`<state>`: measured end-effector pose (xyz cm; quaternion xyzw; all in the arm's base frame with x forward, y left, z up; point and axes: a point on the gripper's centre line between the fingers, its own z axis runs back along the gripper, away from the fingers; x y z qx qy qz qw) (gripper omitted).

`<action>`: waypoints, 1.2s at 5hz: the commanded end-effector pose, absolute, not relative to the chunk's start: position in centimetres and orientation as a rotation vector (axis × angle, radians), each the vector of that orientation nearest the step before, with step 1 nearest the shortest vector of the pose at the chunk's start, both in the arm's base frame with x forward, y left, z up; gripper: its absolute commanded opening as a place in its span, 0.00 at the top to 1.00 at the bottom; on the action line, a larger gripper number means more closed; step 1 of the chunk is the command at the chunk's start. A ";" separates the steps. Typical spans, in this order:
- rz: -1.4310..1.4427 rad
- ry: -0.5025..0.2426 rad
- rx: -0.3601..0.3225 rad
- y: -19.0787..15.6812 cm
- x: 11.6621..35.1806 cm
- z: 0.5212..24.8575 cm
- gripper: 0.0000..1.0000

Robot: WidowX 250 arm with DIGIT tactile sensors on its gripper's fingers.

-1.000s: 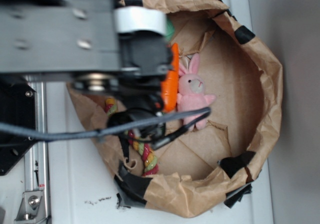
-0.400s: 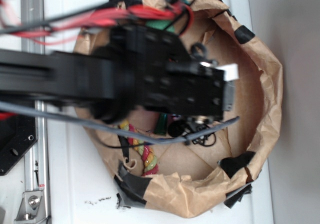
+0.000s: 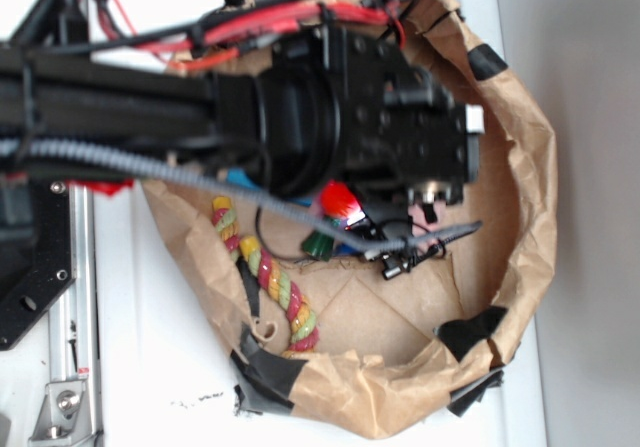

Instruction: Grab the carrot.

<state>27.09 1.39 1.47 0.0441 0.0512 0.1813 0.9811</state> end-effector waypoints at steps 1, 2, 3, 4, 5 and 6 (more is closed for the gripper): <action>0.274 0.124 0.081 2.8 24.7 4.4 1.00; 0.107 0.068 0.096 2.2 24.1 9.4 1.00; 0.043 0.007 0.103 1.8 24.2 14.4 1.00; 0.016 -0.019 0.123 1.3 24.5 17.8 1.00; 0.017 -0.032 0.125 1.1 24.6 18.4 1.00; 0.022 -0.022 0.136 1.3 24.6 17.9 1.00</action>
